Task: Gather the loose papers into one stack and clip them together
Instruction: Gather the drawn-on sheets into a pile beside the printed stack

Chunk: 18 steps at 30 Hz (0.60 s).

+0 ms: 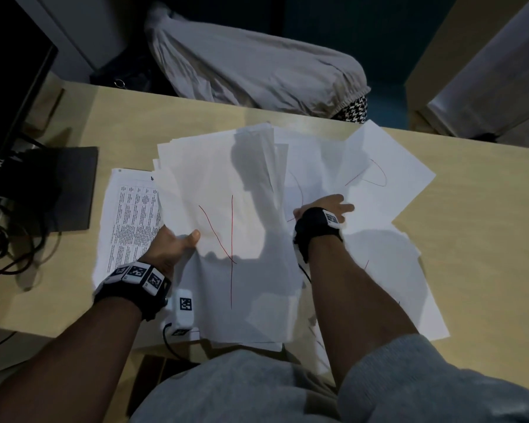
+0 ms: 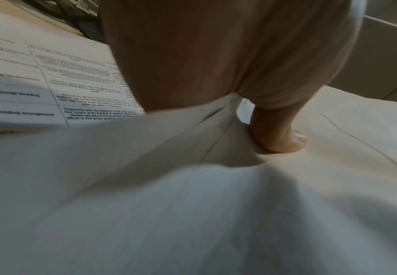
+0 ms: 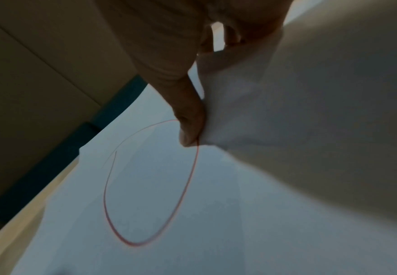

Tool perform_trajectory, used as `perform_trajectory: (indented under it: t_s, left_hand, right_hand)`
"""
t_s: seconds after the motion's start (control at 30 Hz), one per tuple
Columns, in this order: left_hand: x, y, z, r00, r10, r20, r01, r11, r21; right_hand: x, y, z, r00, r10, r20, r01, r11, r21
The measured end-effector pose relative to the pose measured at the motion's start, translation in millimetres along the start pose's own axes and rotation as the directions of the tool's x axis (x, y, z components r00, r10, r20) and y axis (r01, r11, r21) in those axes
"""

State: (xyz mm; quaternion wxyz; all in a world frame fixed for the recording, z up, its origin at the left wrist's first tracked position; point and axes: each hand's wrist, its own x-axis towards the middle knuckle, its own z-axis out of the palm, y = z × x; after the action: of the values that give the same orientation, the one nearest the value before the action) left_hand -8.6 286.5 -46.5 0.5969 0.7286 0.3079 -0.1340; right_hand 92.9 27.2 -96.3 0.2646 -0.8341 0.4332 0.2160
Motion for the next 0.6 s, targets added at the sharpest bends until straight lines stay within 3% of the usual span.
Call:
perform_trajectory:
  t_s: [0.13, 0.3, 0.37, 0.43, 0.6]
  left_hand:
    - [0.7, -4.4, 1.5, 1.0, -0.011, -0.007, 0.011, 1.0, 0.021]
    - [3.2, -7.1, 3.2, 0.998, -0.029, 0.05, 0.028, 0.999, 0.019]
    - [1.2, -8.0, 3.8, 0.997, -0.024, 0.075, 0.023, 1.0, 0.018]
    - [-3.3, -5.6, 5.8, 0.996, -0.022, 0.091, 0.019, 0.999, 0.037]
    - [-7.6, 3.8, 6.3, 0.997, 0.016, 0.075, -0.025, 0.992, 0.121]
  right_hand:
    - [10.5, 22.3, -8.5, 1.0, 0.0, -0.015, 0.001, 0.994, 0.108]
    - [11.0, 31.6, -19.0, 0.997, 0.037, -0.069, -0.041, 0.998, -0.055]
    - [11.8, 29.6, -20.8, 1.0, 0.004, 0.022, -0.006, 0.997, 0.082]
    - [11.0, 32.3, -25.6, 0.999, -0.016, 0.033, 0.009, 0.977, 0.211]
    - [14.8, 56.0, -59.8, 0.999, -0.034, 0.013, 0.031, 0.977, 0.213]
